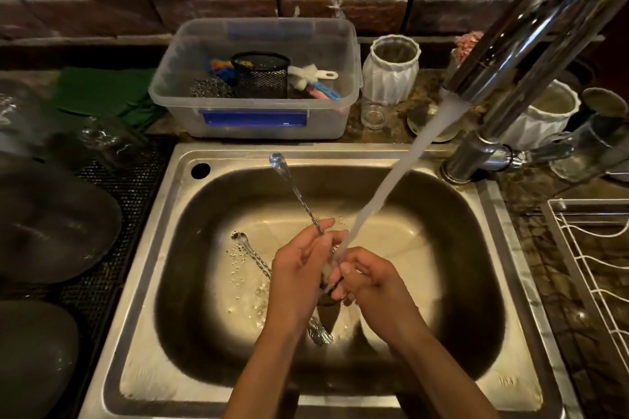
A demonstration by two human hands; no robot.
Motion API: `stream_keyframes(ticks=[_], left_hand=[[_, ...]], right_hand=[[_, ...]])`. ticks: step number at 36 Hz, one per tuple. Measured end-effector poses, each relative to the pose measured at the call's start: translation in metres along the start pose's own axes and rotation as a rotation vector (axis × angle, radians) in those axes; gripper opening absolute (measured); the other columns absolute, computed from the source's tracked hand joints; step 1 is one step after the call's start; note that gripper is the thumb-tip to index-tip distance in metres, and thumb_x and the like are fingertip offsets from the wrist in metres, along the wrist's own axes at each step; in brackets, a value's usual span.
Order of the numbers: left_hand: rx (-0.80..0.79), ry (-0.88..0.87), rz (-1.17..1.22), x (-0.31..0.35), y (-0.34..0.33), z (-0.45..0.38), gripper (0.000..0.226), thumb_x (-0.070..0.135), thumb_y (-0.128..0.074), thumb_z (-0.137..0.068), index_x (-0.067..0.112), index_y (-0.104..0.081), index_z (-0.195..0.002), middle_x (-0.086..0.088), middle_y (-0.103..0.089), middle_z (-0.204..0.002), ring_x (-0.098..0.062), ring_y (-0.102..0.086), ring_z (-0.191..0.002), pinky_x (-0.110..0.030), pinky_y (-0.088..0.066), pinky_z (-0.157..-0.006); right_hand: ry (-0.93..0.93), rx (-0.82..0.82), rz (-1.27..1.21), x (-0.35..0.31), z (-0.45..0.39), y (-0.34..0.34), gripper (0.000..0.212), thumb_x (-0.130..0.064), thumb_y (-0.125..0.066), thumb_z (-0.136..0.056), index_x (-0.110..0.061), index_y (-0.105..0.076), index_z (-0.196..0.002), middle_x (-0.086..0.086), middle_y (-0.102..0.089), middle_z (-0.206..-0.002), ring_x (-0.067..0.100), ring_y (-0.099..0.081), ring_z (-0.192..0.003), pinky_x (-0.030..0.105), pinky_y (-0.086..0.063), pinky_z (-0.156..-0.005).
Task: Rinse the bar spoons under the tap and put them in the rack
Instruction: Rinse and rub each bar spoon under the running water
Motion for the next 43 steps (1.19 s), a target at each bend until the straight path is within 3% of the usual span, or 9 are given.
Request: stream_keyframes(ticks=[7, 12, 15, 19, 24, 28, 32, 40, 43], left_hand=[[0.058, -0.063, -0.070, 0.007, 0.007, -0.005, 0.024, 0.015, -0.052, -0.101, 0.015, -0.075, -0.108, 0.001, -0.078, -0.100, -0.013, -0.073, -0.097, -0.019, -0.055, -0.081], [0.082, -0.089, -0.071, 0.013, 0.008, -0.011, 0.022, 0.018, -0.055, -0.099, 0.020, -0.077, -0.104, 0.004, -0.079, -0.097, -0.010, -0.073, -0.095, -0.017, -0.056, -0.077], [0.090, -0.103, -0.048, 0.017, 0.006, -0.016, 0.019, 0.014, -0.059, -0.097, 0.018, -0.078, -0.099, -0.001, -0.079, -0.093, -0.014, -0.075, -0.089, -0.018, -0.056, -0.071], [0.082, -0.104, -0.018, 0.021, 0.002, -0.020, 0.022, 0.014, -0.059, -0.097, 0.025, -0.078, -0.094, 0.002, -0.079, -0.090, -0.009, -0.075, -0.082, -0.013, -0.054, -0.063], [0.092, -0.063, -0.046, 0.017, -0.003, -0.020, 0.023, 0.018, -0.056, -0.099, 0.025, -0.077, -0.098, 0.002, -0.078, -0.096, -0.010, -0.074, -0.090, -0.021, -0.058, -0.070], [0.091, 0.051, -0.076, 0.003, -0.009, -0.015, 0.028, 0.022, -0.050, -0.102, 0.028, -0.077, -0.098, 0.001, -0.078, -0.100, -0.019, -0.072, -0.098, -0.034, -0.057, -0.084], [0.083, 0.180, -0.113, -0.015, -0.011, -0.007, 0.029, 0.026, -0.047, -0.103, 0.024, -0.076, -0.099, 0.001, -0.078, -0.092, -0.015, -0.073, -0.089, -0.026, -0.057, -0.073], [0.132, 0.546, 0.058, -0.051, -0.003, 0.013, 0.028, 0.023, -0.050, -0.104, 0.003, -0.069, -0.103, -0.015, -0.076, -0.099, -0.032, -0.073, -0.096, -0.035, -0.062, -0.079], [0.144, 0.652, 0.063, -0.059, 0.004, 0.015, 0.022, 0.012, -0.049, -0.102, -0.001, -0.067, -0.107, -0.018, -0.076, -0.100, -0.033, -0.074, -0.096, -0.040, -0.061, -0.085]], right_hand=[[-0.002, -0.044, -0.079, -0.012, -0.006, -0.005, 0.027, -0.008, -0.050, -0.099, -0.031, -0.063, -0.106, 0.010, -0.073, -0.087, 0.015, -0.066, -0.071, 0.018, -0.051, -0.068], [0.029, -0.039, -0.147, -0.018, -0.016, -0.007, 0.010, -0.010, -0.058, -0.097, -0.017, -0.063, -0.102, 0.015, -0.069, -0.080, 0.019, -0.066, -0.075, 0.024, -0.054, -0.070], [0.037, -0.023, -0.181, -0.021, -0.021, -0.010, 0.016, -0.011, -0.062, -0.094, -0.025, -0.068, -0.097, 0.014, -0.070, -0.085, 0.027, -0.070, -0.085, 0.035, -0.059, -0.081], [0.062, 0.031, -0.227, -0.028, -0.024, -0.012, 0.023, -0.012, -0.065, -0.093, -0.034, -0.071, -0.099, 0.009, -0.074, -0.094, 0.033, -0.071, -0.089, 0.036, -0.063, -0.074], [0.083, 0.131, -0.154, -0.026, -0.022, -0.009, 0.015, -0.019, -0.067, -0.092, -0.030, -0.072, -0.101, 0.005, -0.076, -0.087, 0.033, -0.072, -0.084, 0.053, -0.060, -0.078], [0.072, 0.217, 0.066, -0.018, -0.022, 0.002, 0.013, -0.020, -0.069, -0.089, -0.027, -0.075, -0.098, -0.007, -0.076, -0.082, 0.012, -0.069, -0.081, 0.038, -0.060, -0.080], [0.061, 0.297, 0.250, -0.007, -0.022, 0.015, 0.015, -0.017, -0.069, -0.088, -0.028, -0.078, -0.092, -0.014, -0.075, -0.082, -0.007, -0.061, -0.067, 0.007, -0.045, -0.058], [-0.087, 0.299, 0.332, 0.024, -0.028, 0.033, 0.008, -0.017, -0.073, -0.084, -0.019, -0.078, -0.091, -0.006, -0.070, -0.080, 0.014, -0.066, -0.074, 0.023, -0.048, -0.066], [-0.111, 0.316, 0.409, 0.037, -0.029, 0.040, 0.007, -0.015, -0.072, -0.084, -0.020, -0.075, -0.086, -0.011, -0.066, -0.075, 0.010, -0.063, -0.072, 0.019, -0.043, -0.059]])
Point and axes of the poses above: each hand's wrist, its own z-axis away from the middle knuckle, its own y-axis out of the back of the hand, x = y × z, the point moved 3 cm from there along -z, towards the middle knuckle
